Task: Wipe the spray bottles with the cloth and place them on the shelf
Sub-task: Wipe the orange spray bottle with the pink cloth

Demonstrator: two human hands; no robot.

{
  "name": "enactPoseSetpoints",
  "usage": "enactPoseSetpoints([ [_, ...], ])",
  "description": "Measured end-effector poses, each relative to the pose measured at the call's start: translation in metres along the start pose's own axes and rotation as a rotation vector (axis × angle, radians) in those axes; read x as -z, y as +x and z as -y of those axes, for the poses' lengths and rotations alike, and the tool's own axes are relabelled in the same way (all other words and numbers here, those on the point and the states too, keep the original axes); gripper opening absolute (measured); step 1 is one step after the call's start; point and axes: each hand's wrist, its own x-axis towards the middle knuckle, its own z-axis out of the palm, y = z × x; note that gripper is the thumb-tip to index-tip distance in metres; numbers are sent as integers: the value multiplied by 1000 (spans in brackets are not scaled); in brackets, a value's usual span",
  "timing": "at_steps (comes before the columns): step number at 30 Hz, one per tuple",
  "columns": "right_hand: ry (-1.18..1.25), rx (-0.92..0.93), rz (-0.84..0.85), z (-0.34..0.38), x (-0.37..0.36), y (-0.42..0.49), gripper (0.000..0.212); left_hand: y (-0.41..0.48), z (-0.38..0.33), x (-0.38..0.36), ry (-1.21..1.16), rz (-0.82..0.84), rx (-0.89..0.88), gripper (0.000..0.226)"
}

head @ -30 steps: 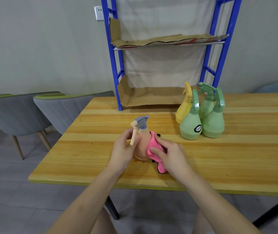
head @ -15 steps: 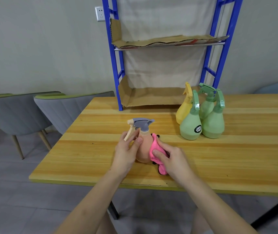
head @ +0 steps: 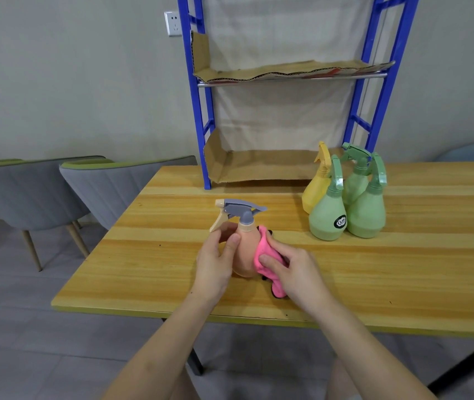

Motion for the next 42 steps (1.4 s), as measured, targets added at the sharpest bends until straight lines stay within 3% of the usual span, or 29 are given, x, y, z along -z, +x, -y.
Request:
enactPoseSetpoints([
  [5,-62,-12,7,1,3,1,55,-1,-6,8,-7,50,5,22],
  [9,43,39,-33,21,0,9,53,-6,-6,9,27,116,-27,37],
  [17,42,24,-8,12,0,4,53,-4,-2,11,196,86,-66,56],
  [24,-63,-28,10,4,3,2,53,-4,-8,16,205,67,-48,41],
  [28,41,39,5,23,0,12,50,-4,-13,16,237,74,-45,33],
  [31,88,63,0,31,0,18,44,-2,-13,17,281,107,-61,34],
  [42,5,-11,64,2,5,4,52,-1,-15,18,263,146,-15,40],
])
